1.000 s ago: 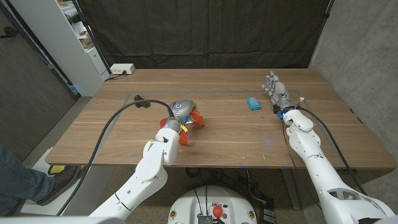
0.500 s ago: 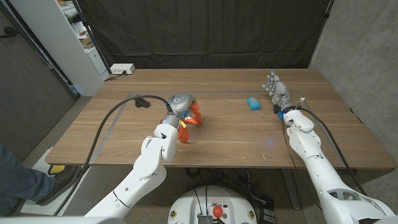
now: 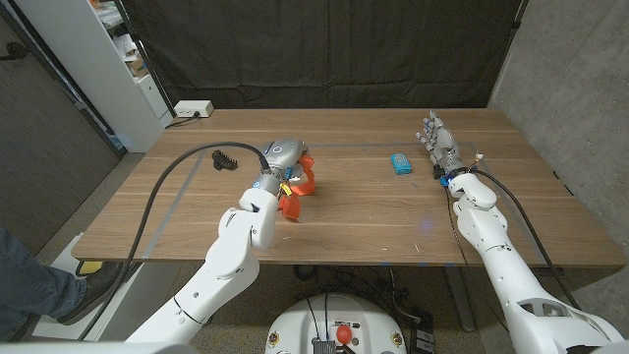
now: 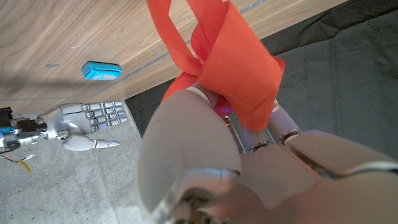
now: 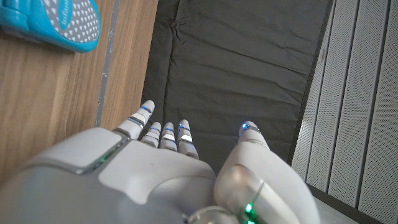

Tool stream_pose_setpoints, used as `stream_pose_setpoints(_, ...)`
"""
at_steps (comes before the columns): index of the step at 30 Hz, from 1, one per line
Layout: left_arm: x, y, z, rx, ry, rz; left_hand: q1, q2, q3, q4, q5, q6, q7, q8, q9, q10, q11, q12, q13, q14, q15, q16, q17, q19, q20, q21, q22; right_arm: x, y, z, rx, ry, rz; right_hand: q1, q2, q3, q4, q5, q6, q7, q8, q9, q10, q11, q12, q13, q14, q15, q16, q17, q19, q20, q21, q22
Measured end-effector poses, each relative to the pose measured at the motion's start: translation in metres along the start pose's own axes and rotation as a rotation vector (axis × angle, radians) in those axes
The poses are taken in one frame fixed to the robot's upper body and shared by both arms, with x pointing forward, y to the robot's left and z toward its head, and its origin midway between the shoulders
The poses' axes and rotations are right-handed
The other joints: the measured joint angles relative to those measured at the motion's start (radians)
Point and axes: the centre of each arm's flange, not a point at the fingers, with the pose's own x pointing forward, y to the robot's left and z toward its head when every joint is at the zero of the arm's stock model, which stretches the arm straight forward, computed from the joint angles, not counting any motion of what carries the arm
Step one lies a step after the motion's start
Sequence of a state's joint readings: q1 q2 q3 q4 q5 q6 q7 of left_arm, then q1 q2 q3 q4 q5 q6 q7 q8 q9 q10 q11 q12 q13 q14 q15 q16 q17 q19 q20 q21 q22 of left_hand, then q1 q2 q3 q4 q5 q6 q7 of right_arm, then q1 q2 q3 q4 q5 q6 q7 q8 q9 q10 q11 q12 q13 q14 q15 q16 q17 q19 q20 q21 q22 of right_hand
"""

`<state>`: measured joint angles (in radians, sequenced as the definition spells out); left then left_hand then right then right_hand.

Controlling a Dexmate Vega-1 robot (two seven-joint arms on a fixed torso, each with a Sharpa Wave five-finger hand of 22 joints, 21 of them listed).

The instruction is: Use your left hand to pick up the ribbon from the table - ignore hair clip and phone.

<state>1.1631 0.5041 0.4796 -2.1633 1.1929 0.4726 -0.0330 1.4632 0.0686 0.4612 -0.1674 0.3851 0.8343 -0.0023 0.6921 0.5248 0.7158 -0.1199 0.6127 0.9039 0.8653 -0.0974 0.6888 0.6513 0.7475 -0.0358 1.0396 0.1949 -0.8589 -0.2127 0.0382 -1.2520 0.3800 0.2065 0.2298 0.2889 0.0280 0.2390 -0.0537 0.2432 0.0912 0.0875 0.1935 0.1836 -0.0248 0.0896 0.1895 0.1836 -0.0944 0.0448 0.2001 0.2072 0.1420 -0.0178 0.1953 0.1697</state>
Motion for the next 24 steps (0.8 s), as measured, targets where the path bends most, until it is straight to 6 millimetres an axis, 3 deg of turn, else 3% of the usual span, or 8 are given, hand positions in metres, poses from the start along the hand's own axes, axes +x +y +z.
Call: stream_pose_setpoints(24, 0.005, 0.034, -0.002, 0.006, -0.023, 0.085, -0.015, -0.015, 0.022, -0.002, 0.015, -0.002, -0.009, 0.000, -0.001, 0.011, -0.003, -0.026, 0.025, 0.008, -0.006, 0.000, 0.023, -0.007, 0.000, 0.040, -0.009, 0.001, 0.004, 0.002, 0.007, -0.011, -0.009, 0.004, 0.004, -0.003, -0.003, 0.000, 0.000, 0.000, 0.000, 0.000, 0.002, 0.002, 0.000, 0.000, 0.000, 0.000, 0.000, 0.000, 0.000, 0.000, 0.000, 0.000)
